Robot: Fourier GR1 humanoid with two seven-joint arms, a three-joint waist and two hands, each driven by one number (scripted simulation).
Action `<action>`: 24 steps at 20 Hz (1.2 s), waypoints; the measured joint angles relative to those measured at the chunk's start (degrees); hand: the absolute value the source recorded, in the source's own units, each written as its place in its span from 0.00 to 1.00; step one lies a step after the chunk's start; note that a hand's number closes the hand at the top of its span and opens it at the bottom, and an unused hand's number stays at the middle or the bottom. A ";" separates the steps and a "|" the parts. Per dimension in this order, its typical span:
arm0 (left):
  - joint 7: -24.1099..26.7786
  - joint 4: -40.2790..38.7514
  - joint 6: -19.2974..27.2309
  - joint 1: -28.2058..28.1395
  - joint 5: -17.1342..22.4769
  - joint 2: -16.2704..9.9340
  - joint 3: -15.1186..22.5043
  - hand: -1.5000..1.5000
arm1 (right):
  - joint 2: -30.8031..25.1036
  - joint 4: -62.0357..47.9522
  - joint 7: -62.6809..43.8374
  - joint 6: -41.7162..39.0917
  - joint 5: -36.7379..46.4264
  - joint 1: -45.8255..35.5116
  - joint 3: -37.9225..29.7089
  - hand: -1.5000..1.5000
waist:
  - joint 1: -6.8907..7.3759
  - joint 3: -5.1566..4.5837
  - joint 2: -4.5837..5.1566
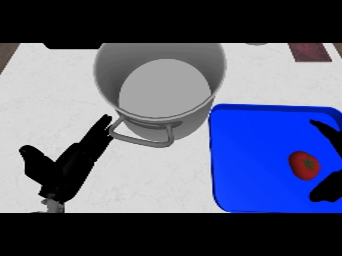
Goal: Pick the tomato from the tray and place it in the pot
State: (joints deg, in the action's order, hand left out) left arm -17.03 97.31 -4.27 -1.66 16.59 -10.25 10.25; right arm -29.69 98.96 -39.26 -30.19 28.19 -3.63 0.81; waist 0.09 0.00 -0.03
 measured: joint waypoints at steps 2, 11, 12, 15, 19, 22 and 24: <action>-0.11 -0.92 -0.20 0.73 -0.53 0.78 -0.37 0.50 | 1.06 -0.64 -0.05 -0.66 1.05 -0.50 -0.34 0.00 | -0.03 0.01 0.01; 0.63 -4.21 -1.76 2.42 -2.56 2.71 -2.13 0.50 | 3.12 -7.09 5.50 -0.61 6.36 -1.48 -1.92 0.00 | -0.05 -0.01 0.03; 0.31 -4.30 -2.13 2.67 -2.52 2.64 -2.62 0.50 | 3.76 -6.88 5.51 -0.52 7.09 -1.14 -1.76 0.00 | -0.06 0.00 0.03; -0.18 -2.38 -1.73 1.04 -3.54 3.65 -1.93 0.50 | 4.73 -7.45 6.95 0.07 8.56 -0.14 -2.22 0.00 | -0.05 0.01 0.01; -1.20 -2.69 -2.64 2.35 -3.14 3.95 -3.29 0.50 | 5.57 -10.45 9.94 1.15 10.64 -0.31 -2.98 1.00 | -0.06 0.00 0.02; -0.89 -3.11 -2.37 2.69 -4.01 4.73 -3.29 0.50 | 6.31 -11.76 12.33 1.10 10.38 -0.53 -3.49 1.00 | -0.09 -0.01 0.00; -0.56 -2.38 -3.13 1.03 -3.70 4.31 -3.49 0.50 | 7.03 -12.60 15.03 1.88 10.52 -0.50 -2.65 1.00 | 0.02 -0.02 -0.01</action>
State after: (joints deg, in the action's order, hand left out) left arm -17.60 94.93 -7.40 -0.64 12.89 -5.94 6.75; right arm -22.65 86.36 -24.23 -28.31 38.71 -4.13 -1.84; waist 0.11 -0.02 -0.03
